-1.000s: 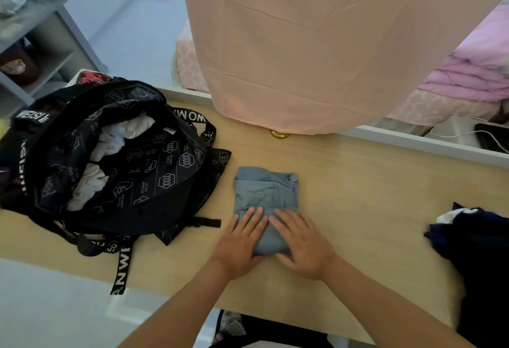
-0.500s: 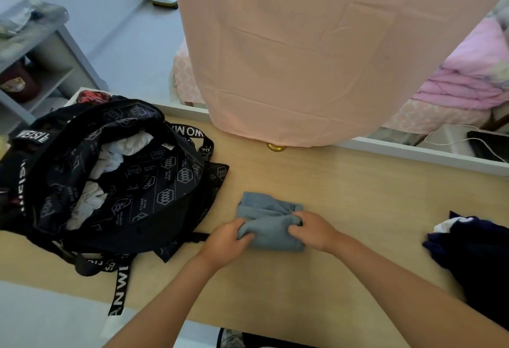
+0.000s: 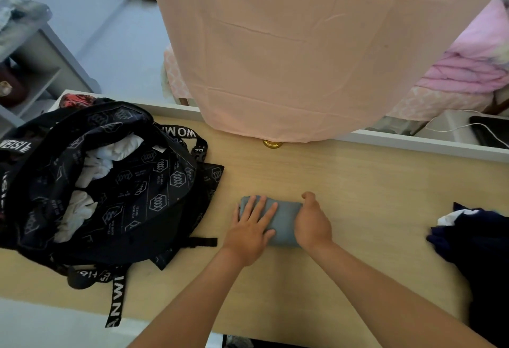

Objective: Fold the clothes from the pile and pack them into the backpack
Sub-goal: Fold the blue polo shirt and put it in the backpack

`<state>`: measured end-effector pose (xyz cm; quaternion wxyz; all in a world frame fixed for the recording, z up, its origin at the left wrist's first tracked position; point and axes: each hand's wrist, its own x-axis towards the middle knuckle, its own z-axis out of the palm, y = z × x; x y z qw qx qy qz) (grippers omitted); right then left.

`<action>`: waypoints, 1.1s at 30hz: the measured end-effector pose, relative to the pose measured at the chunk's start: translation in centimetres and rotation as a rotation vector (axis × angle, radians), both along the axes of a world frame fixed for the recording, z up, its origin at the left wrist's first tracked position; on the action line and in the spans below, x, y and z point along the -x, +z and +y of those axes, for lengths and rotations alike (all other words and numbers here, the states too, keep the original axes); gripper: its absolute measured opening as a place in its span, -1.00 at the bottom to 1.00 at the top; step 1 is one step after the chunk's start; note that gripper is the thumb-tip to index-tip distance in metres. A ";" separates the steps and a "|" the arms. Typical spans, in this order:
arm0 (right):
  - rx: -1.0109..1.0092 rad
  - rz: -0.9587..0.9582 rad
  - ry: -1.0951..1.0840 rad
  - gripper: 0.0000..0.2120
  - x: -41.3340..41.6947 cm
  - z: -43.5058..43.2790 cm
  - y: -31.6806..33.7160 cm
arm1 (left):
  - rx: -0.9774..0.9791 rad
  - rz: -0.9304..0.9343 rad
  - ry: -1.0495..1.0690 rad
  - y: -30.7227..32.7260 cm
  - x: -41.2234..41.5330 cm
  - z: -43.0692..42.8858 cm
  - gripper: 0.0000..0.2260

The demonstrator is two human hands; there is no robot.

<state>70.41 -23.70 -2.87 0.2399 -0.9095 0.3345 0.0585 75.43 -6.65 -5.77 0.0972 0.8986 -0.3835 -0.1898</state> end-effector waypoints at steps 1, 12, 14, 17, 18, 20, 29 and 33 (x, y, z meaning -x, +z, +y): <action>0.138 -0.051 0.139 -0.60 0.0 0.1 -0.1 | -0.023 0.024 0.015 -0.2 -0.4 -0.2 -0.46; 0.053 0.129 0.563 -0.15 -1.8 -2.2 -3.3 | 0.209 0.195 0.516 0.4 -2.8 -2.6 -0.29; 0.043 0.103 0.546 -0.20 -1.6 -2.2 -3.7 | 0.239 0.252 0.611 0.8 -2.8 -2.9 -0.25; 0.023 0.052 0.540 -0.25 -1.3 -2.2 -4.2 | 0.203 0.281 0.627 1.1 -3.7 -3.2 -0.21; 0.006 0.048 0.535 -0.26 -1.2 -2.2 -4.2 | 0.179 0.292 0.622 1.2 -4.2 -3.3 -0.22; -0.018 0.047 0.528 -0.25 -1.3 -2.3 -4.1 | 0.136 0.393 0.633 1.5 -5.5 -3.4 -0.26; -0.077 0.116 0.747 -0.17 -2.1 -1.5 0.3 | 0.284 0.605 0.390 4.4 -6.2 1.4 -0.79; -0.136 0.207 0.824 -0.08 -2.1 1.4 3.0 | 0.403 0.443 0.202 6.9 -4.1 4.5 -0.88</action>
